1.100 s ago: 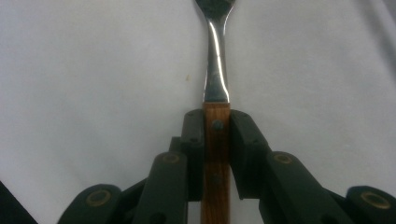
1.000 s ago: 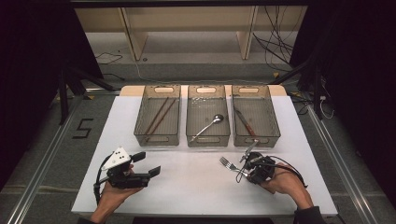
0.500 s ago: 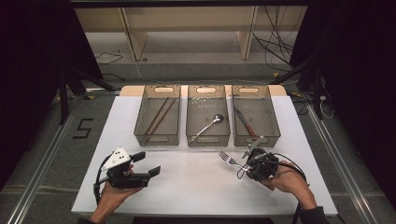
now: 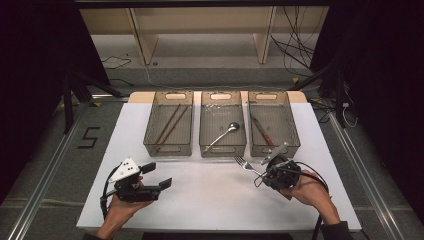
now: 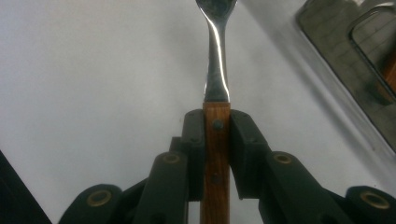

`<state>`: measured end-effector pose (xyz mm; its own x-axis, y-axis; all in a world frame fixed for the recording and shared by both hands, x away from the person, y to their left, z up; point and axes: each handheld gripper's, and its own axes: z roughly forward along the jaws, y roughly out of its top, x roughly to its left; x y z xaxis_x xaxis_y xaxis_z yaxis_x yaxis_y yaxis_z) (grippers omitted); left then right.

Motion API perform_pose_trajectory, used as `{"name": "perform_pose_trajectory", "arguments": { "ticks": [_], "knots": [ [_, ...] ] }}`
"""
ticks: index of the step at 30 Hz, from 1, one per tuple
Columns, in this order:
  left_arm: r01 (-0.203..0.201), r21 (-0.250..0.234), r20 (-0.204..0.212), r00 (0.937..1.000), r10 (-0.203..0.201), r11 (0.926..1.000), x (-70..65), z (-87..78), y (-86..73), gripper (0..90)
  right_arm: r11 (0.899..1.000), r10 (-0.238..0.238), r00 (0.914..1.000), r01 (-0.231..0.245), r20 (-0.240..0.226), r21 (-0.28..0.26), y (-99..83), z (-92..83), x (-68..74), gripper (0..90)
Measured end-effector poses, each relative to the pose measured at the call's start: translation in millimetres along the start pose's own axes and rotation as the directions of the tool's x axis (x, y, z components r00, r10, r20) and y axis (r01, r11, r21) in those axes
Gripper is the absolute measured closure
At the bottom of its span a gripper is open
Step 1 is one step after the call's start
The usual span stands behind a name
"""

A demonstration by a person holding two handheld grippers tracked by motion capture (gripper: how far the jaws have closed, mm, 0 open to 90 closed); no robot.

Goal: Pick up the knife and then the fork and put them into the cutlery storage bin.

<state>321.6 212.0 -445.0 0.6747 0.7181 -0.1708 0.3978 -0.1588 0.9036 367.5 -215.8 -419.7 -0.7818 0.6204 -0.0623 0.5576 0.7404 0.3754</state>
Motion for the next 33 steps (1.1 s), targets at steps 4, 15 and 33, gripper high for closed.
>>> {"name": "perform_pose_trajectory", "arguments": {
  "ticks": [4, 15, 33],
  "knots": [
    [0.0, -0.001, -0.001, 1.0, 0.0, 1.0, 0.0, -0.1, 0.0, 15.7, 1.0, 0.015, 0.9999, -0.015, -0.002, -0.024, 0.3, -3.3, -1.6, 77.6],
    [0.005, -0.007, -0.006, 1.0, -0.005, 1.0, 0.1, -0.6, 0.1, 15.7, 0.997, 0.03, 0.9994, -0.029, 0.015, -0.068, 2.1, -9.3, -4.8, 77.7],
    [0.015, -0.02, -0.013, 0.9998, -0.015, 0.9997, 1.5, -1.4, -0.1, 15.7, 0.981, 0.088, 0.9957, -0.081, 0.03, -0.176, 13.8, -24.0, -22.2, 77.6]
  ]
}}
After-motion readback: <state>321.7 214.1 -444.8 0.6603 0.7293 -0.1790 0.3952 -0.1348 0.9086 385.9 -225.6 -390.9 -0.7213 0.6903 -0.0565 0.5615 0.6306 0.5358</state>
